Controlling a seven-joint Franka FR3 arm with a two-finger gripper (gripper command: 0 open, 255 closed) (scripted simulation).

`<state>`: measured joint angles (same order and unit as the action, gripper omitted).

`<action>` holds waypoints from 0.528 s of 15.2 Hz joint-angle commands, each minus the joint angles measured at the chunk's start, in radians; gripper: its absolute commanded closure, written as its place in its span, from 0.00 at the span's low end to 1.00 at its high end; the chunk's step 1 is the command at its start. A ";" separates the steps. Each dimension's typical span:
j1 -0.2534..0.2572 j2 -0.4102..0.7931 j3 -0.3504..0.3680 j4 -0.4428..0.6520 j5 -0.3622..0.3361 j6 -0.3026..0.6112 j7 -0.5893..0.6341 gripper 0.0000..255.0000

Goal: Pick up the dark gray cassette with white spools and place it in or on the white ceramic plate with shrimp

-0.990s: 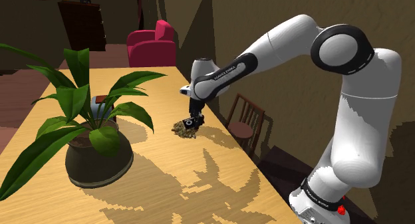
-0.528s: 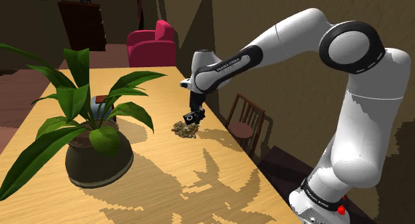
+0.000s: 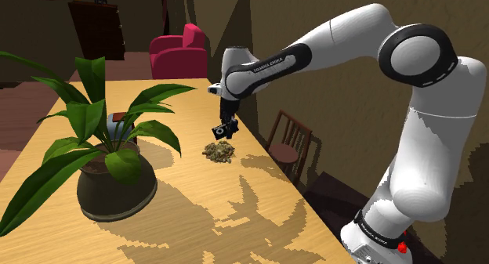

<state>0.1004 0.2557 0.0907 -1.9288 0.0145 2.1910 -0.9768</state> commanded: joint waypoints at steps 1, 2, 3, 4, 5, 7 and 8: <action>0.019 0.040 0.008 0.069 -0.008 -0.028 0.030 1.00; 0.019 0.042 0.008 0.071 -0.008 -0.029 0.031 1.00; 0.019 0.048 0.008 0.065 -0.008 -0.017 0.031 1.00; 0.020 0.054 0.008 0.060 -0.009 -0.006 0.031 1.00; 0.020 0.060 0.007 0.055 -0.009 0.006 0.031 1.00; 0.020 0.074 0.007 0.045 -0.011 0.028 0.031 1.00; 0.021 0.081 0.006 0.041 -0.011 0.040 0.031 1.00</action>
<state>0.1204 0.3285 0.0973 -1.8846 0.0039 2.2192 -0.9462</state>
